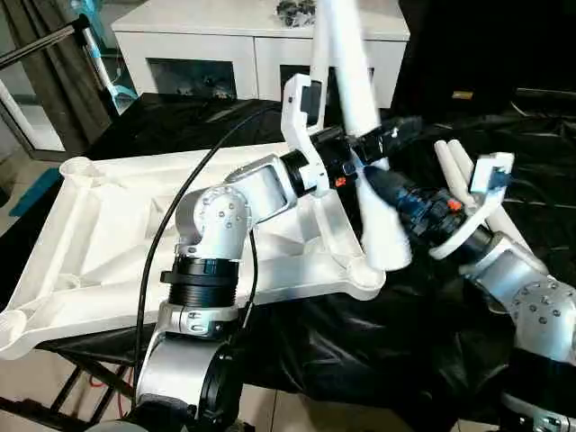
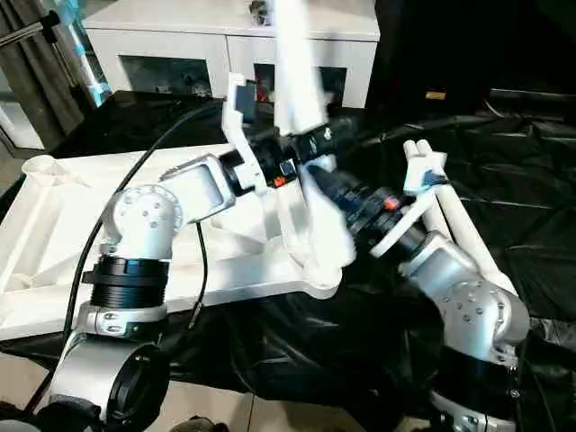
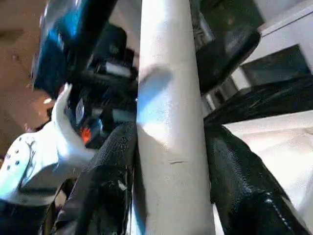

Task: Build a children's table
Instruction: Pick table leg

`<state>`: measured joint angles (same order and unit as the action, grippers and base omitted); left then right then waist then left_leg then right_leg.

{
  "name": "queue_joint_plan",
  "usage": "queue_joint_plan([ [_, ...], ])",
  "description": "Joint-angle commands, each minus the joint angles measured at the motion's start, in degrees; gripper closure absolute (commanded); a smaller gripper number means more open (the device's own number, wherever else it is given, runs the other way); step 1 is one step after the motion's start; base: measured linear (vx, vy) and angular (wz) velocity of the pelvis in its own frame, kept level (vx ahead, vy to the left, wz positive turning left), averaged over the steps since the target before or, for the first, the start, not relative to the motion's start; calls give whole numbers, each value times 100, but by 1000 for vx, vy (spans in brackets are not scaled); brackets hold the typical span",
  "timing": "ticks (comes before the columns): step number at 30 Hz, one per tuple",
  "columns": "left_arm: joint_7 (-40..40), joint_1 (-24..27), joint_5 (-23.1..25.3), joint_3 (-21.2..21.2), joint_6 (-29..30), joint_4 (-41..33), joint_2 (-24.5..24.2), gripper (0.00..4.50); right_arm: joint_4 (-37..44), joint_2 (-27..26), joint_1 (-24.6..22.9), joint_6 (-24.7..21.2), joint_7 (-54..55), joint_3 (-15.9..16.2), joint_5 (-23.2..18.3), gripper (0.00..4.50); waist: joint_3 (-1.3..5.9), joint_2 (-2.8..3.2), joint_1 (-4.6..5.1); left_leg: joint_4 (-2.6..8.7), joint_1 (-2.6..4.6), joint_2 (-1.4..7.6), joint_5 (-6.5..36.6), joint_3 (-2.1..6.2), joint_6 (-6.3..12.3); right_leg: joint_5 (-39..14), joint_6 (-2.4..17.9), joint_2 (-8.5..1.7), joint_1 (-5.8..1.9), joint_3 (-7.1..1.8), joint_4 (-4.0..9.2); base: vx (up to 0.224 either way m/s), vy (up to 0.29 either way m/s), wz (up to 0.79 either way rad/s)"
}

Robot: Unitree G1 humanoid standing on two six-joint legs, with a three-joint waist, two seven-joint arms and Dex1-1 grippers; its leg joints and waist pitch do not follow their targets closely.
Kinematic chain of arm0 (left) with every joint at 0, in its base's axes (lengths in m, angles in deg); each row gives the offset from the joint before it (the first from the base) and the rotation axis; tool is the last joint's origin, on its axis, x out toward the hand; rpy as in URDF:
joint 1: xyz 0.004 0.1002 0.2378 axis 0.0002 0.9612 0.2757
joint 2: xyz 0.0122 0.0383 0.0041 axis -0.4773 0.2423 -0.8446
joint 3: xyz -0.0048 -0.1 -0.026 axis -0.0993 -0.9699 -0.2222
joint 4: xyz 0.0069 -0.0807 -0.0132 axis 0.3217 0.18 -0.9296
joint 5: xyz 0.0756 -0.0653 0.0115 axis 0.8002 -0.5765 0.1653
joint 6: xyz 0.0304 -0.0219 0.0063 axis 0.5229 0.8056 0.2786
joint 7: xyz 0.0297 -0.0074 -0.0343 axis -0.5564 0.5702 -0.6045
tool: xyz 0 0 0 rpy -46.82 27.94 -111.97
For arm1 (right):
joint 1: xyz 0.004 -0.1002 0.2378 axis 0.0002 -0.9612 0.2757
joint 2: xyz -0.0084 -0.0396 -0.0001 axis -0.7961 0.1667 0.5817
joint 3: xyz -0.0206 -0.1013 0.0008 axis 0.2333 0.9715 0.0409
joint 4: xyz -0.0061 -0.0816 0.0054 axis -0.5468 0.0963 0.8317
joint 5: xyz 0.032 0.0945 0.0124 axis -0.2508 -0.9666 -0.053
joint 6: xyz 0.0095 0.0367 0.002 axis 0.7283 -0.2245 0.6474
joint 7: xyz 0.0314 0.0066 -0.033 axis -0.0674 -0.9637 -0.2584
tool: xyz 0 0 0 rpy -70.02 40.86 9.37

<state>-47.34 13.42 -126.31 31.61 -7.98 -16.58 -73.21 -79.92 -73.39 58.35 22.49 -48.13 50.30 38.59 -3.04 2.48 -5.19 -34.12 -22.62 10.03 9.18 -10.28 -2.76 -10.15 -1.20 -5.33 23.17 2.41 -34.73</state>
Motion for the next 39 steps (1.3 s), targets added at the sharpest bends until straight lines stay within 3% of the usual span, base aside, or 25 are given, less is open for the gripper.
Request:
queue_joint_plan([
  [1,-68,-15,-95,33,49,-163,44,36,117,47,6,-2,3,154,47,269,398,-173,-30,387,84,190,1050,66,222,-1649,977,-240,-254,-135,480,0,0,0],
  [8,-393,47,-51,-22,9,-230,48,80,134,138,24,40,-44,407,41,269,411,-168,-51,378,74,205,886,68,258,-1279,1038,-238,-260,-132,452,0,0,0],
  [11,-758,76,106,-80,-49,-246,60,118,119,202,43,354,83,733,445,269,420,-175,-43,362,60,198,715,65,310,-1010,1089,-237,-277,-128,425,0,0,0],
  [12,-942,75,182,-128,-115,-224,81,118,97,205,73,523,200,886,690,269,428,-126,-56,355,59,211,702,78,285,-973,1087,-247,-272,-127,410,0,0,0],
  [15,-1489,34,368,-306,-365,-119,191,149,22,209,181,884,627,1288,1359,269,423,-157,-25,357,53,192,731,77,236,-1039,1029,-242,-291,-123,428,0,0,0],
  [16,-1489,34,368,-306,-365,-119,191,161,22,209,181,884,627,1288,1359,269,421,-154,-19,358,61,195,749,76,233,-1041,1027,-233,-283,-126,434,0,0,0],
  [17,-2112,2,639,-442,-774,69,334,166,-53,-114,388,1099,1483,1553,1899,269,409,-180,8,367,53,192,755,84,205,-1087,1009,-223,-272,-124,433,0,0,0],
  [20,-2287,9,733,-466,-944,120,374,180,-51,-182,436,1164,1644,1651,2002,269,416,-153,15,374,83,197,885,80,146,-1222,948,-223,-256,-131,452,0,0,0],
  [22,-2364,14,749,-480,-984,128,386,205,-46,-215,454,1202,1688,1688,2039,269,437,-136,-15,368,106,214,783,83,162,-871,990,-208,-245,-141,412,0,0,0],
  [27,-2561,106,819,-434,-1090,-6,428,239,-17,-392,547,1446,1883,1952,2294,269,451,-124,-30,348,62,198,527,89,286,-273,1154,-216,-283,-126,345,0,0,0],
  [30,-2312,210,648,-223,-1048,-107,367,251,29,-358,530,1541,1838,2144,2397,269,446,-90,-38,348,68,196,624,85,293,-333,1194,-228,-291,-129,348,0,0,0],
  [35,-1785,367,433,28,-890,-239,284,265,89,-212,497,1608,1626,2261,2401,269,435,-90,-12,360,75,199,816,85,223,-555,1147,-217,-298,-133,376,0,0,0],
  [36,-1622,395,400,93,-895,-236,242,265,82,-174,494,1605,1597,2242,2398,235,433,-78,0,362,71,198,825,86,214,-542,1148,-217,-299,-134,377,0,0,0],
  [39,-1209,439,360,237,-946,-209,95,266,70,-58,521,1435,1443,2098,2211,198,438,-100,0,359,84,192,832,83,242,-567,1143,-214,-302,-135,388,0,0,0],
])
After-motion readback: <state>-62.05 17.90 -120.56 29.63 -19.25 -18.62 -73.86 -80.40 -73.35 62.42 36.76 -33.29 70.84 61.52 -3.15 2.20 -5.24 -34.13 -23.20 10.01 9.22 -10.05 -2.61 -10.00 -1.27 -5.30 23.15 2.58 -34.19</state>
